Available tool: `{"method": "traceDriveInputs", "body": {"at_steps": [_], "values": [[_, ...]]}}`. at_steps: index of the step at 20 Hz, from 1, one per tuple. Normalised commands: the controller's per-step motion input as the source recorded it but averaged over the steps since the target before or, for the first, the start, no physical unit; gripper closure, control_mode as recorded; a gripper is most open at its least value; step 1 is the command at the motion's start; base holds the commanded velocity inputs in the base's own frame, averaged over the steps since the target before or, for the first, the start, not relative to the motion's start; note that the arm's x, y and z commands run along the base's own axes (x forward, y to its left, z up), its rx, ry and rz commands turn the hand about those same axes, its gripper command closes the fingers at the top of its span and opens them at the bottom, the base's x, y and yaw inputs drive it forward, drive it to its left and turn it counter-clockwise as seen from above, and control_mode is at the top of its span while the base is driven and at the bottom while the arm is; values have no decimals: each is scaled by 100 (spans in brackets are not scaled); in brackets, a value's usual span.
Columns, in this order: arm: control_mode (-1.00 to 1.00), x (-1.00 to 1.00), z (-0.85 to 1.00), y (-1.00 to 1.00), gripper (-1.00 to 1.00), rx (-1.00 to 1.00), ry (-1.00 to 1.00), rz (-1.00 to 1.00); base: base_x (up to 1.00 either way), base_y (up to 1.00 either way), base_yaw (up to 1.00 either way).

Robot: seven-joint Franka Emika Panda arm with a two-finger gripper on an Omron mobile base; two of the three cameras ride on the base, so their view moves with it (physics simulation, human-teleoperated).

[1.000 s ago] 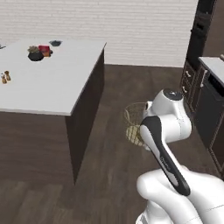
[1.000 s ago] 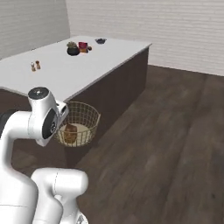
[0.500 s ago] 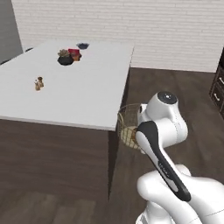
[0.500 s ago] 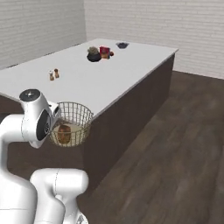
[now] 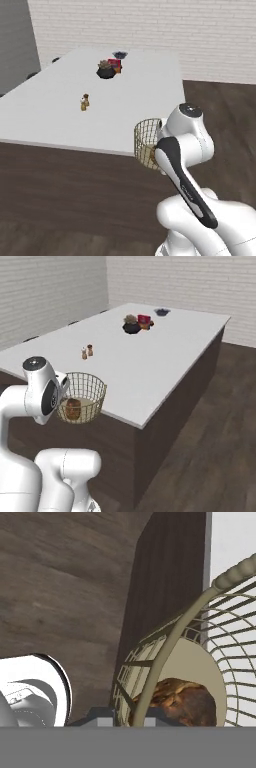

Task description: Open the cabinet, pick up the bread from the cabinet and place it in the basket. Then move the basket to the dining counter.

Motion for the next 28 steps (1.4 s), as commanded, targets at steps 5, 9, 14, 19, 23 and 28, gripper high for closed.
{"method": "traceDriveInputs", "body": {"at_steps": [5,9,14,19,23,28], "values": [[100,0,0,0,100,0,0,0,70,100,0],[100,0,0,0,100,0,0,0,68,100,0],[100,0,0,0,100,0,0,0,77,100,0],[100,0,0,0,100,0,0,0,86,100,-13],[100,0,0,0,100,0,0,0,71,100,-23],[100,0,0,0,100,0,0,0,23,100,-33]]}}
